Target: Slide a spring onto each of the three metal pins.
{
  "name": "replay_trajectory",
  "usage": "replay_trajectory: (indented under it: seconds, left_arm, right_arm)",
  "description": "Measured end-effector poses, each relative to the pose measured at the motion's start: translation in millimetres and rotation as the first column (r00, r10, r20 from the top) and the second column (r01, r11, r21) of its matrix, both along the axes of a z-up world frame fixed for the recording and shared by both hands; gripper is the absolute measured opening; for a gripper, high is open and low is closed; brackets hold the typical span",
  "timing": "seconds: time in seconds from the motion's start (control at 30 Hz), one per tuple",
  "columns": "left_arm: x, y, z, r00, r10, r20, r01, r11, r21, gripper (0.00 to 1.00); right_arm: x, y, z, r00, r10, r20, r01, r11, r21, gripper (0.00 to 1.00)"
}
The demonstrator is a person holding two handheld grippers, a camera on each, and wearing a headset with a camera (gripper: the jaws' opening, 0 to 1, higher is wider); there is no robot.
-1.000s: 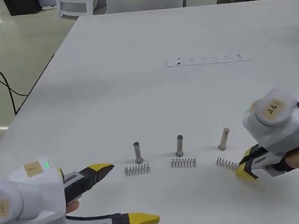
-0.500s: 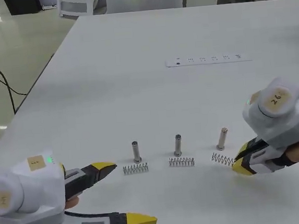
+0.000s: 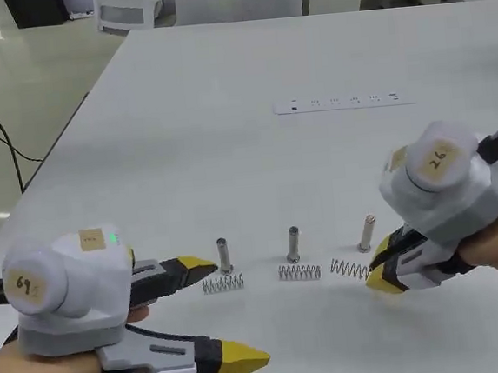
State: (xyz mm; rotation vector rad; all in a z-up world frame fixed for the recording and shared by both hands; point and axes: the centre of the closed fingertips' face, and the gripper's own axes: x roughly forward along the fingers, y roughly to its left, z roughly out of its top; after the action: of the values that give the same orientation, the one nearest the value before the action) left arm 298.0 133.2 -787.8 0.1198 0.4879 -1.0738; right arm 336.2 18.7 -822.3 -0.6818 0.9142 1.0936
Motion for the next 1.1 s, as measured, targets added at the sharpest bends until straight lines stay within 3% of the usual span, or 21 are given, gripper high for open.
replay_trajectory:
  seconds: [0.5, 0.87, 1.1]
  left_arm:
    - [14.9, -27.0, -5.2, 0.996, -0.087, 0.01, 0.087, 0.996, 0.016, 0.56]
    - [18.5, -35.0, -5.8, 0.994, -0.11, 0.017, 0.11, 0.994, -0.001, 0.41]
    - [19.1, -39.2, -5.0, 0.991, -0.13, 0.043, 0.13, 0.992, 0.002, 0.31]
  right_arm:
    - [-10.2, 26.1, 5.7, 0.994, 0.108, 0.002, -0.108, 0.994, -0.019, 0.07]
    - [-16.1, 38.5, 9.3, 0.986, 0.165, 0.001, -0.165, 0.986, -0.026, 0.07]
    - [-23.0, 46.0, 9.6, 0.975, 0.22, -0.004, -0.22, 0.975, -0.029, 0.07]
